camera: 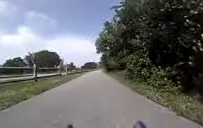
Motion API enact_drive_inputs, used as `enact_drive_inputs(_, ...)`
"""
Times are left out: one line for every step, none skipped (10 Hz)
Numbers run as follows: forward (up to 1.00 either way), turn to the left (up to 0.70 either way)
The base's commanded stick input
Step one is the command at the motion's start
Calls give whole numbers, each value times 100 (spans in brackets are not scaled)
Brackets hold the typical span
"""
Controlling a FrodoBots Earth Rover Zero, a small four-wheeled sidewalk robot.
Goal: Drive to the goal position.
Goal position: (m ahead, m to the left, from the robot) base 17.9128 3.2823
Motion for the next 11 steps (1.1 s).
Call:
enact_drive_inputs(70, 0)
enact_drive_inputs(70, 0)
enact_drive_inputs(70, 0)
enact_drive_inputs(70, 0)
enact_drive_inputs(70, 0)
enact_drive_inputs(70, 0)
enact_drive_inputs(70, 0)
enact_drive_inputs(70, 0)
enact_drive_inputs(70, 0)
enact_drive_inputs(70, 0)
enact_drive_inputs(70, 0)
